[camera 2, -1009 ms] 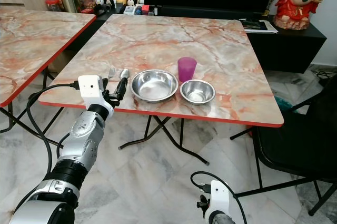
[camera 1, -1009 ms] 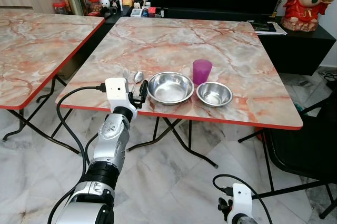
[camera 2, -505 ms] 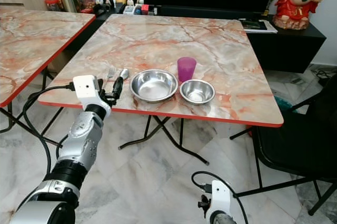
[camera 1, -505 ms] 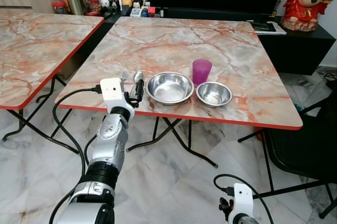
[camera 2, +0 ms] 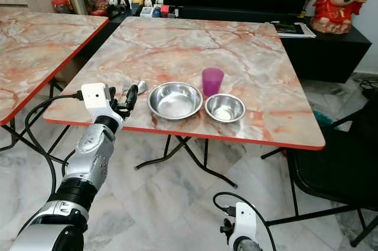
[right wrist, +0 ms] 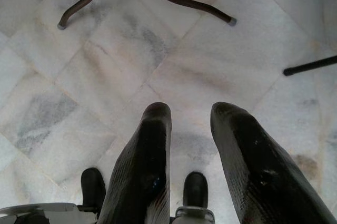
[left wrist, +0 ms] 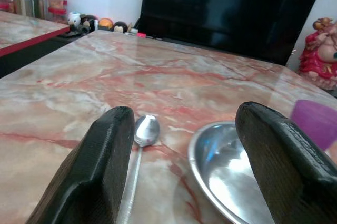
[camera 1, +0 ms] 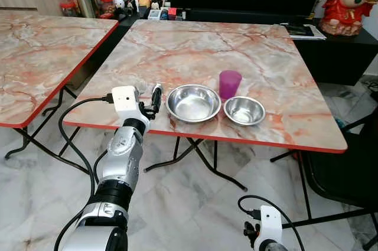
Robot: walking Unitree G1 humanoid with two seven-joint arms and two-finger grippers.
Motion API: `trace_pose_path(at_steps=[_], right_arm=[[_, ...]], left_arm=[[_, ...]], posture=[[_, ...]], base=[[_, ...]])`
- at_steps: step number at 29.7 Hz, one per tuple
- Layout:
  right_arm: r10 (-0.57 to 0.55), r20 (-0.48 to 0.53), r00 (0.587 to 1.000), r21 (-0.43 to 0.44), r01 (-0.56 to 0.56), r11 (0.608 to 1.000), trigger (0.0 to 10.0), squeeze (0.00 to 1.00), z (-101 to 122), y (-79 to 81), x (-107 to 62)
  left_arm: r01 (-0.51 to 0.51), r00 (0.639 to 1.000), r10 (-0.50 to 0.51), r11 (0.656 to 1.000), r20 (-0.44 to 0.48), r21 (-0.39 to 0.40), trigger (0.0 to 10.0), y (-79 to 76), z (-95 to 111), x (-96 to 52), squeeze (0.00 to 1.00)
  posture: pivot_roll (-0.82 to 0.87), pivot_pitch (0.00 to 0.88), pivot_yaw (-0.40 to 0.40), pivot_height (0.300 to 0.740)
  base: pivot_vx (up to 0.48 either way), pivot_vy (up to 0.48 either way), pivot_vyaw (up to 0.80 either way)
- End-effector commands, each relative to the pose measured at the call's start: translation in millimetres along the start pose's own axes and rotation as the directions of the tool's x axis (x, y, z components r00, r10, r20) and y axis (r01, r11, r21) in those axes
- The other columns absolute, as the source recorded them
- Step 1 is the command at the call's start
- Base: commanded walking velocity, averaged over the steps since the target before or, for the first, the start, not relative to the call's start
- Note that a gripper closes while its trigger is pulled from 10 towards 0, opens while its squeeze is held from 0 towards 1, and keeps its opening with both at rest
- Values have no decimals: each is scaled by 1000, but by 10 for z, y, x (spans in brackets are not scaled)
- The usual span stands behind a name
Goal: Setting the table
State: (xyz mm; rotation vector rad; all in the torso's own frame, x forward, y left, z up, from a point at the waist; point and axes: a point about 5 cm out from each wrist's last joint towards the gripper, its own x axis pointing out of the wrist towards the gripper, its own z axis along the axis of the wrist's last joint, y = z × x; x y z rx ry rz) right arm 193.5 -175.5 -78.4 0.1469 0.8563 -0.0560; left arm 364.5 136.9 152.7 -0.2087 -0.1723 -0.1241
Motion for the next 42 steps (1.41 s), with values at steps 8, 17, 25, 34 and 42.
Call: trace_pose_path(at_steps=[8,17,25,34,42], right_arm=[[-5,2,1000,5,5,1000,10000,0,9,-10,1],[0,3,1000,-6,0,1000,10000,0,14,-9,1],[10,7,1000,-21,-10,1000,10000,0,26,-7,3],[10,7,1000,-35,-9,999,10000,0,7,-59,-12],[2,15,1000,-48,-1,999,10000,0,23,-137,-24]], left_arm=[[24,1000,-23,1000,12,-18,10000,-56,62,44,0],[37,999,-37,999,10,-17,10000,-85,49,30,0],[67,997,-68,998,-25,-12,10000,-156,-21,-11,0],[33,997,-38,997,-69,-74,10000,-168,-88,-37,0],[-129,978,89,969,-187,-210,10000,-172,-173,68,0]], posture=[[-10,0,-16,736],[-6,0,-24,736],[-1,0,-37,736],[-9,0,-58,736],[-30,0,-72,736]], base=[[335,0,0],[319,0,0],[111,0,0],[0,0,0],[0,0,0]])
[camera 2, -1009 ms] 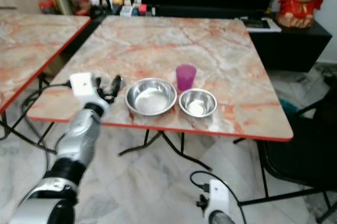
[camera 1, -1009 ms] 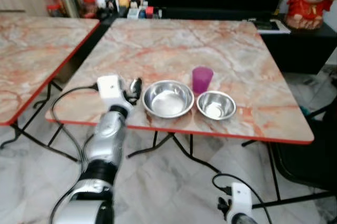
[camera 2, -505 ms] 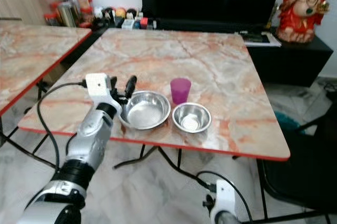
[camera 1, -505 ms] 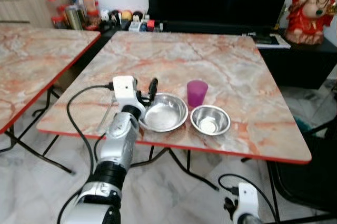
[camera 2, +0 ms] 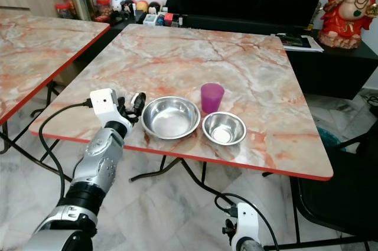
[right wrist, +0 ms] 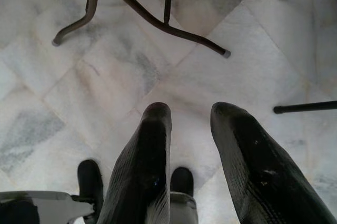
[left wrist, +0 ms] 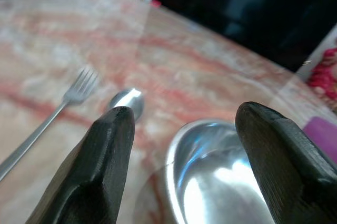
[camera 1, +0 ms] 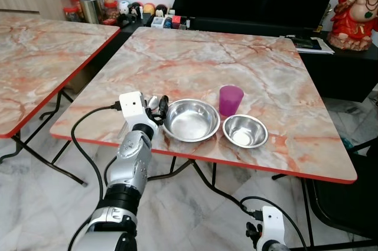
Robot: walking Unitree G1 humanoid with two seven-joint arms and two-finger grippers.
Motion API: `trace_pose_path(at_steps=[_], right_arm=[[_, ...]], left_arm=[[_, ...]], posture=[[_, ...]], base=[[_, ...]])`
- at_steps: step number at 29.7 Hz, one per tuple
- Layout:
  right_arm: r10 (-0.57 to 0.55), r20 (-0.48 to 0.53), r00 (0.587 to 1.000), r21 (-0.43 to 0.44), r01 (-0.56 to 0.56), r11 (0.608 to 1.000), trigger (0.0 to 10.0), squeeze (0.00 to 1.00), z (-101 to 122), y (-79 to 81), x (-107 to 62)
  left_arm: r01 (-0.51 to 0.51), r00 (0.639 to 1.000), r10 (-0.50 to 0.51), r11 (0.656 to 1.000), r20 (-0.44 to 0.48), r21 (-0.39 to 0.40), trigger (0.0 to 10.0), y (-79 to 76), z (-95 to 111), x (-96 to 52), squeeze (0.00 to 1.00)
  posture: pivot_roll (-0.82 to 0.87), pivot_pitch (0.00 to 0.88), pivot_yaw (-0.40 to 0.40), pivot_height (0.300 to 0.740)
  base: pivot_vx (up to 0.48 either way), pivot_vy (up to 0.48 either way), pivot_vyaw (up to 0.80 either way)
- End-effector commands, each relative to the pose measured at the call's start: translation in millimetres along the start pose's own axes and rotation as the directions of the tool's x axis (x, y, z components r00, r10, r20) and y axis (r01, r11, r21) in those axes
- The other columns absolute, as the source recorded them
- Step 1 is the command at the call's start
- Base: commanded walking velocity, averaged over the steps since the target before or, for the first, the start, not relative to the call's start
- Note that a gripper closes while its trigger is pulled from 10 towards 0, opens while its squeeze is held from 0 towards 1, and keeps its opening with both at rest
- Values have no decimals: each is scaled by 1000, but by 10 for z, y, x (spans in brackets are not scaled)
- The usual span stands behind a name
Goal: Setting the table
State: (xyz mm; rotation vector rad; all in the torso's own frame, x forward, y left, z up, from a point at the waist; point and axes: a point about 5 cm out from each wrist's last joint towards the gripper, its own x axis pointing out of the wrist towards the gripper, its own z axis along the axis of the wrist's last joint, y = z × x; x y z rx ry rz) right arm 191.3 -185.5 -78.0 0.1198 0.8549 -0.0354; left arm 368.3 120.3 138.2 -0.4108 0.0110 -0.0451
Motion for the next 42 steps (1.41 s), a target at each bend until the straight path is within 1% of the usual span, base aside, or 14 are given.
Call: trace_pose_path(at_steps=[1,3,4,5,6,8,9,14,16,22,28,31,36,42], right_arm=[[-7,14,1000,-17,7,1000,10000,0,22,-43,-6],[-7,14,1000,-17,7,1000,10000,0,22,-43,-6],[-9,16,1000,-18,9,1000,10000,0,20,-66,-12],[-9,16,1000,-18,9,1000,10000,0,20,-66,-12],[-10,15,1000,-25,10,1000,10000,0,17,-79,-15],[-9,13,1000,-31,10,999,10000,0,13,-83,-17],[-9,13,1000,-30,10,1000,10000,0,11,-84,-17],[-13,13,1000,-14,14,1000,10000,0,-1,-87,-21],[-14,13,1000,-13,14,1000,10000,0,-1,-87,-21],[-19,15,1000,-1,19,1000,10000,0,-15,-96,-27],[-28,14,1000,6,28,1000,10000,0,-27,-120,-35],[-29,12,999,13,29,999,10000,0,-37,-115,-36],[-27,12,1000,20,27,999,10000,0,-42,-101,-34],[-32,13,999,24,31,999,10000,0,-39,-103,-34]], left_arm=[[4,1000,-4,1000,-30,-21,10000,-64,-5,42,0],[3,1000,-3,1000,-31,-21,10000,-65,-4,42,0],[-7,995,6,1000,-100,-9,10000,-115,-52,102,0],[-7,995,6,1000,-100,-9,10000,-115,-52,102,0],[-1,986,5,1000,-169,27,10000,-144,-106,137,0],[24,975,-7,997,-222,77,10000,-158,-150,154,0],[32,975,-13,996,-224,81,10000,-164,-150,157,0],[-23,975,37,998,-220,65,10000,-124,-90,199,0],[-26,975,40,998,-220,65,10000,-122,-84,205,0],[-69,980,77,996,-182,51,10000,-121,-13,253,0],[-63,970,71,997,-234,40,10000,-119,-126,225,0],[-86,961,92,996,-261,34,10000,-89,-183,207,0],[-103,952,106,994,-287,28,10000,-91,-218,201,0],[-94,944,91,996,-318,7,10000,-127,-267,191,0]], posture=[[-30,0,-72,736],[-30,0,-72,736],[-54,0,-77,736],[-54,0,-77,736],[-57,0,-75,736],[-64,0,-67,736],[-64,0,-67,736],[-78,0,-55,736],[-83,0,-53,736],[-97,0,-47,736],[-102,0,-39,736],[-107,0,-34,736],[-111,0,-31,736],[-115,0,-25,736]], base=[[0,0,0],[0,0,0],[0,0,0],[0,0,0],[0,0,0],[0,0,0],[0,0,0],[0,0,0],[0,0,0],[0,0,0],[0,0,0],[0,0,0],[0,0,0],[0,0,0]])
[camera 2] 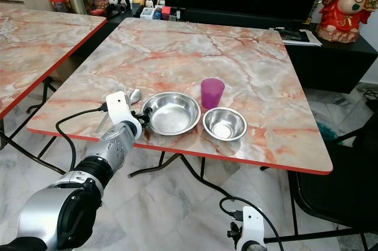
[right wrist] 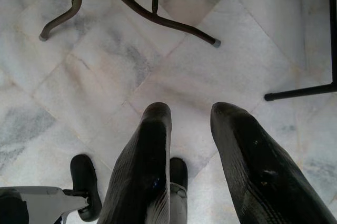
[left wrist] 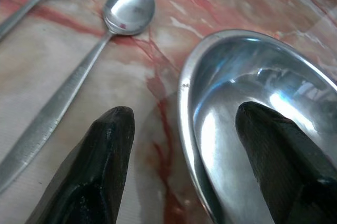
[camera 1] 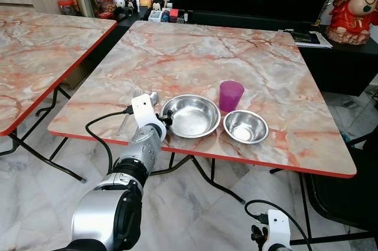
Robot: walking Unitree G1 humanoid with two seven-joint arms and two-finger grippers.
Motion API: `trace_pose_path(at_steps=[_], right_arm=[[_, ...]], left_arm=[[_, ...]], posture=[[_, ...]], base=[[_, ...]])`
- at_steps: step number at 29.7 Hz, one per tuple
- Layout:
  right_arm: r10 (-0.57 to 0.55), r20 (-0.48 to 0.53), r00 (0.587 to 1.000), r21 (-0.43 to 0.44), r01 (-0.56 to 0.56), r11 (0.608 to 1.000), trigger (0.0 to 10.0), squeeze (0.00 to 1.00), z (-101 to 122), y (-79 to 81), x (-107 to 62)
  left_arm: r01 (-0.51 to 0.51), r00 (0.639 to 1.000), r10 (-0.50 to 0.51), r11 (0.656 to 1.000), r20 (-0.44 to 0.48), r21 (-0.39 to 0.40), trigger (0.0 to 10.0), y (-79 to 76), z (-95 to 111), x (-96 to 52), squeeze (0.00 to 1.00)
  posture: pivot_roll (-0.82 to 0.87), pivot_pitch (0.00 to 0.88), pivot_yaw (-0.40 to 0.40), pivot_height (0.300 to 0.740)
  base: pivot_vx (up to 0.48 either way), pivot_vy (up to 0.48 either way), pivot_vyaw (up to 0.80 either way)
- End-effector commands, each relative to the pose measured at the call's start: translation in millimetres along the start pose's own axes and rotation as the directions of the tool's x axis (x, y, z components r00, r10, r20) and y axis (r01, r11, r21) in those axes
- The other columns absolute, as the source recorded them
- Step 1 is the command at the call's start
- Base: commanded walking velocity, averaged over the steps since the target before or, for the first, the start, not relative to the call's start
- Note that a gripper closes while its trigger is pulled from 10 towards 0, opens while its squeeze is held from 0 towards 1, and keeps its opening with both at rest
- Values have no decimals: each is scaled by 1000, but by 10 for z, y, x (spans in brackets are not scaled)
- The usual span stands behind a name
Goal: Setting the table
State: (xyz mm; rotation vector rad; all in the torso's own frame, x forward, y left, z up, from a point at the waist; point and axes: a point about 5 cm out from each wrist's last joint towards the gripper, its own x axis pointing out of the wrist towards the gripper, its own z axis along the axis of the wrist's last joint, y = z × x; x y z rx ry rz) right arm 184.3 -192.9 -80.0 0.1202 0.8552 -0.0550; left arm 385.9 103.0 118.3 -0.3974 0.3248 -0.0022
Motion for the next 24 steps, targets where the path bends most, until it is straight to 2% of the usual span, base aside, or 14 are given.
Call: trace_pose_path(at_steps=[1,17,18,19,24], right_arm=[[-17,14,1000,18,17,1000,10000,0,18,-23,-2],[-16,16,1000,30,16,999,10000,0,33,-5,7],[-17,17,1000,32,16,999,10000,0,36,-3,7],[-16,18,1000,33,16,999,10000,0,40,1,9],[-16,15,1000,35,15,999,10000,0,36,4,10]], left_arm=[[19,999,-19,1000,-33,-13,10000,-65,-29,6,0],[34,997,-42,994,-72,-107,10000,-80,-37,12,0],[42,997,-49,993,-67,-111,1098,-86,-31,12,0],[50,996,-57,993,-62,-112,0,-92,-22,13,0],[47,997,-54,993,-63,-108,0,-83,-10,14,0]], posture=[[-118,0,-22,736],[-111,0,-21,736],[-111,0,-21,736],[-111,0,-21,736],[-108,0,-23,736]], base=[[0,0,0],[0,0,0],[0,0,0],[0,0,0],[0,0,0]])
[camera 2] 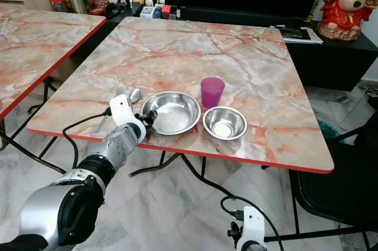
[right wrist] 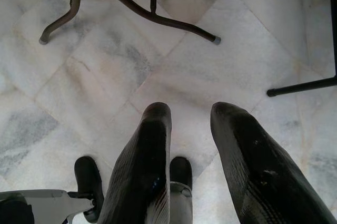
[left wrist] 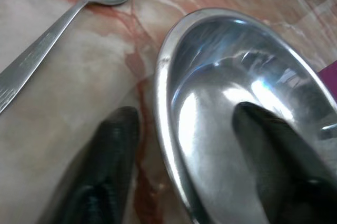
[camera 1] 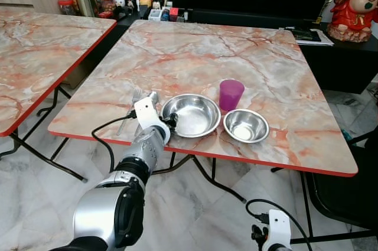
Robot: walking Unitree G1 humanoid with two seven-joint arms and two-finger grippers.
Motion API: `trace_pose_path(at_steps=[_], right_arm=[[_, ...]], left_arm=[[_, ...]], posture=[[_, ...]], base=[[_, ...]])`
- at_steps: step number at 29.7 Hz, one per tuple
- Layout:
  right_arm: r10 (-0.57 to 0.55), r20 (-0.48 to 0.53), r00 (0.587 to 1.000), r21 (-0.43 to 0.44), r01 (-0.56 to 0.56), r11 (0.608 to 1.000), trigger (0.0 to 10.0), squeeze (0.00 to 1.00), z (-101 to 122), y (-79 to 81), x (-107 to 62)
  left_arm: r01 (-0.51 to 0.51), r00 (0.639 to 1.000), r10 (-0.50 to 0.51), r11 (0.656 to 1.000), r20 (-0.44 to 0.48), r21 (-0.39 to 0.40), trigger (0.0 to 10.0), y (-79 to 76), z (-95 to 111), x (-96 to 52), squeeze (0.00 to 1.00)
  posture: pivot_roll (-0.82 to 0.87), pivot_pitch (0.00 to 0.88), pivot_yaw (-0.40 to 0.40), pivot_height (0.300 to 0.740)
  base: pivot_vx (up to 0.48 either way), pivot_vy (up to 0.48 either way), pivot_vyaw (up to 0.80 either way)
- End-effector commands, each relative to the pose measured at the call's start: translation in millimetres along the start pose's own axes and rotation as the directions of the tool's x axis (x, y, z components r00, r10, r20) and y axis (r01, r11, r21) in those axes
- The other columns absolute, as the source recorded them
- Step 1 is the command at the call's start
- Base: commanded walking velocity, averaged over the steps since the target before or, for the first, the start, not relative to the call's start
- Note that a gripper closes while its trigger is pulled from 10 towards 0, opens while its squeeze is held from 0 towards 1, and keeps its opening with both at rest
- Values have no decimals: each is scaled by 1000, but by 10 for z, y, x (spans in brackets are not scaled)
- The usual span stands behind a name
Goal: Setting the table
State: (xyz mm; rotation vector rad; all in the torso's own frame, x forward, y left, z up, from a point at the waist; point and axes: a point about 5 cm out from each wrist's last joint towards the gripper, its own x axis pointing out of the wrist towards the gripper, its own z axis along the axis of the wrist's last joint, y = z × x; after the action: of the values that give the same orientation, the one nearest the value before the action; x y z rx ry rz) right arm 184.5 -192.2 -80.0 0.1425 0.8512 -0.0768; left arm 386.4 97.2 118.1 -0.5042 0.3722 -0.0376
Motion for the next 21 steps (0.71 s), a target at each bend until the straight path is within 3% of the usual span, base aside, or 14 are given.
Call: trace_pose_path(at_steps=[1,21], right_arm=[[-5,10,1000,6,5,1000,10000,0,34,-2,8],[3,5,1000,2,-3,1000,10000,0,40,18,14]], left_arm=[[8,1000,-8,1000,-10,-6,0,-26,13,5,0],[-11,1000,11,1000,-5,-10,0,28,42,3,0]], posture=[[-108,0,-23,736],[-95,0,-25,736]], base=[[0,0,0],[0,0,0]])
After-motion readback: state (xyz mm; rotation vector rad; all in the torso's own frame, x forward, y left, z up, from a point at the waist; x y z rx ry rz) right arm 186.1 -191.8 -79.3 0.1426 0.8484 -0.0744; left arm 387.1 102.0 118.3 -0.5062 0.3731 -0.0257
